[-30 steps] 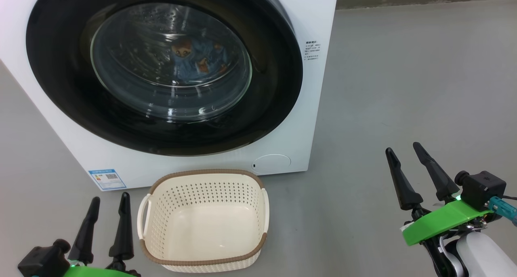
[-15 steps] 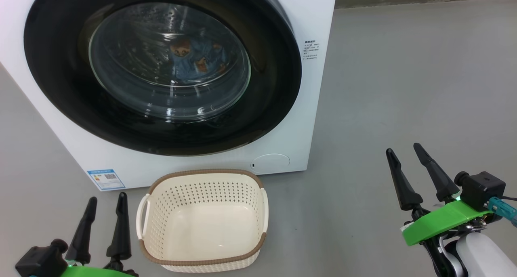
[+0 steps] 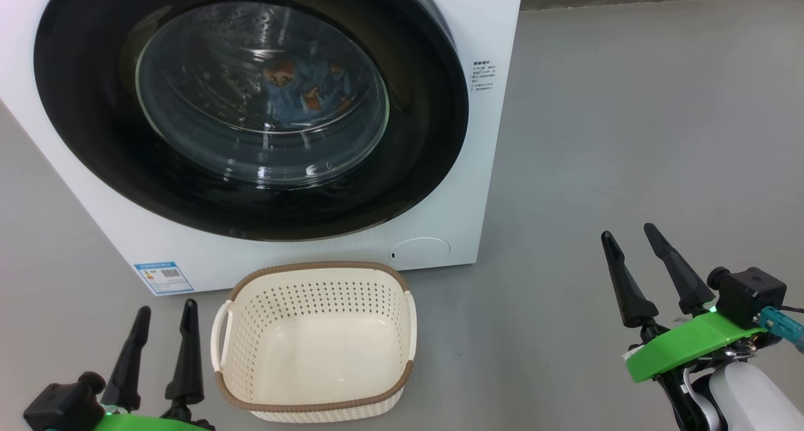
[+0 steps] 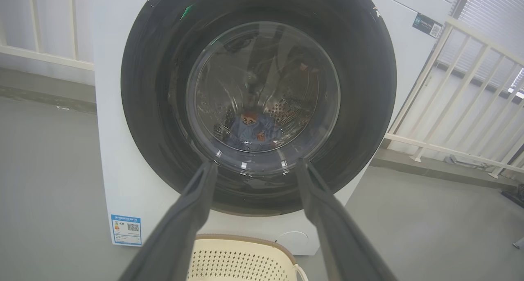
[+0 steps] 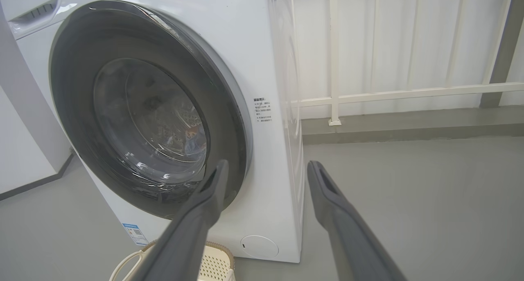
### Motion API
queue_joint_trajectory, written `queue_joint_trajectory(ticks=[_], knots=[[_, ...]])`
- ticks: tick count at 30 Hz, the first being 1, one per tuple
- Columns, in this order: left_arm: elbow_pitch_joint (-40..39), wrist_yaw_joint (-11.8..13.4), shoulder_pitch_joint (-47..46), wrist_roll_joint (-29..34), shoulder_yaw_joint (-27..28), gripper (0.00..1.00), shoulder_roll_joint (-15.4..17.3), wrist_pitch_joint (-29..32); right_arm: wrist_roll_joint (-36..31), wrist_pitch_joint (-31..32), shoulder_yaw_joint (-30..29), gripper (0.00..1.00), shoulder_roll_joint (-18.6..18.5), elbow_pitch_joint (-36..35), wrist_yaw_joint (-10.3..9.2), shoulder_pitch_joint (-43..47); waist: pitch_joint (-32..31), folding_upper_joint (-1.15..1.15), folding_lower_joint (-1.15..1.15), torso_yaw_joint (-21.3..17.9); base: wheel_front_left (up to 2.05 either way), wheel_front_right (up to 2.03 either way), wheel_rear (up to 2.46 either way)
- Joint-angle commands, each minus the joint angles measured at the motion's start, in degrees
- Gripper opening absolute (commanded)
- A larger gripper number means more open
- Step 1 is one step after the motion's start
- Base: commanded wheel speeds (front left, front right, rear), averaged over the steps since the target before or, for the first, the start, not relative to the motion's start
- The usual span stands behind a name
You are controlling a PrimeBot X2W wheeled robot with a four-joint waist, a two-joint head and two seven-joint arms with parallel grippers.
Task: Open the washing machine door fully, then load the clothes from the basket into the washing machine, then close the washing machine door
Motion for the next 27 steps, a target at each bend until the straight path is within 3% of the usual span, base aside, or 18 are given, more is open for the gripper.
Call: queue_joint_trajectory(ticks=[1, 10, 11, 20, 27], knots=[[-1.44, 0.22, -1.62, -0.26, 2.05, 1.00, 1.41, -0.46, -0.16, -0.28, 0.94, 1.00, -0.62, -1.11, -0.15, -0.23, 0.01, 0.00, 0.00, 0.00, 0.00, 0.00, 0.00], [-1.38, 0.02, -1.70, -1.29, 2.23, 1.00, 1.17, -0.46, -0.12, -0.28, 0.96, 1.00, -0.54, -1.01, -0.15, -0.30, 0.20, 0.00, 0.00, 0.00, 0.00, 0.00, 0.00], [0.22, -0.01, 0.01, -0.85, 0.05, 0.00, 0.09, 0.01, 0.01, 0.01, 0.01, 0.00, 0.13, 0.29, 0.00, 0.02, 0.19, 0.00, 0.00, -0.02, 0.00, 0.00, 0.00], [2.28, -0.13, 0.30, -3.64, 0.53, 0.00, -1.55, 1.26, 3.16, 0.97, -0.62, 0.00, 1.77, 1.91, -0.01, 1.64, 0.04, 0.00, 0.09, 0.20, 0.00, 0.00, 0.00], [2.33, -0.23, 0.07, -6.88, 1.29, 0.00, -2.03, 2.39, 6.79, 2.08, -1.64, 0.00, 2.28, 1.66, -0.02, 1.85, 0.06, 0.00, 0.01, 0.45, 0.00, 0.00, 0.00]])
